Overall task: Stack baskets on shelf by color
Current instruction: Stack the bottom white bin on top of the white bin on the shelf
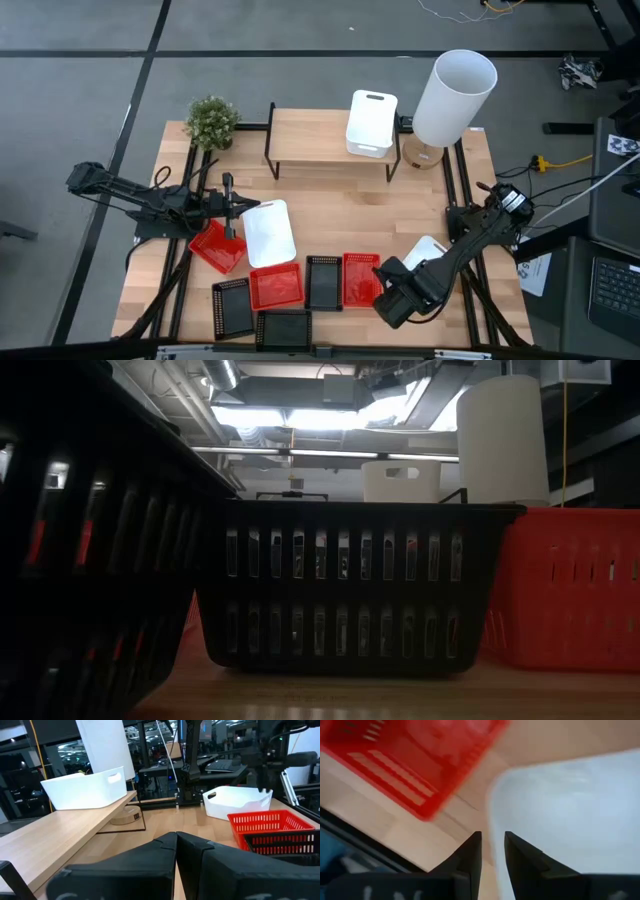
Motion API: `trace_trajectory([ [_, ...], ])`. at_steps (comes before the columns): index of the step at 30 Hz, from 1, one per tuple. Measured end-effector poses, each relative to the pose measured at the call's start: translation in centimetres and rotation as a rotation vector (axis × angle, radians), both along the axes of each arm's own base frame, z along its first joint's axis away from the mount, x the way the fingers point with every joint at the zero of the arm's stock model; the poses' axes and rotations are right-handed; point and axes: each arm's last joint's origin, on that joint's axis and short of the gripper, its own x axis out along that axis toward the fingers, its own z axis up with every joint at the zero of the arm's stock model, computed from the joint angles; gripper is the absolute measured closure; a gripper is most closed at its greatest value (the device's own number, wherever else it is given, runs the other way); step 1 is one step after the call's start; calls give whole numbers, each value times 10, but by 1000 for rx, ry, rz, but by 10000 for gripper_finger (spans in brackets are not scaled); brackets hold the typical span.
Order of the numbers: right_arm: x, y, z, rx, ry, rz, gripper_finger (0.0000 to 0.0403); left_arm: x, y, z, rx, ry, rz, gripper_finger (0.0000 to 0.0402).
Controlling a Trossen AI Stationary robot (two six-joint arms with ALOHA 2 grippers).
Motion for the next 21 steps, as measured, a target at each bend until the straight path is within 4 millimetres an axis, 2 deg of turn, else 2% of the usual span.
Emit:
trace_trajectory([
  [10, -5, -7, -32, -29, 5, -11, 320, 0, 0, 0, 0, 0, 0, 401],
  [14, -5, -15, -49, -51, -4, -79, 323, 0, 0, 0, 0, 0, 0, 401],
  [16, -5, -19, -54, -47, 10, -113, 343, 0, 0, 0, 0, 0, 0, 401],
  [18, -5, -23, -56, -48, 36, -124, 382, 0, 0, 0, 0, 0, 0, 401],
  [21, -2, -26, -54, -45, 38, -135, 396, 0, 0, 0, -1, 0, 0, 401],
])
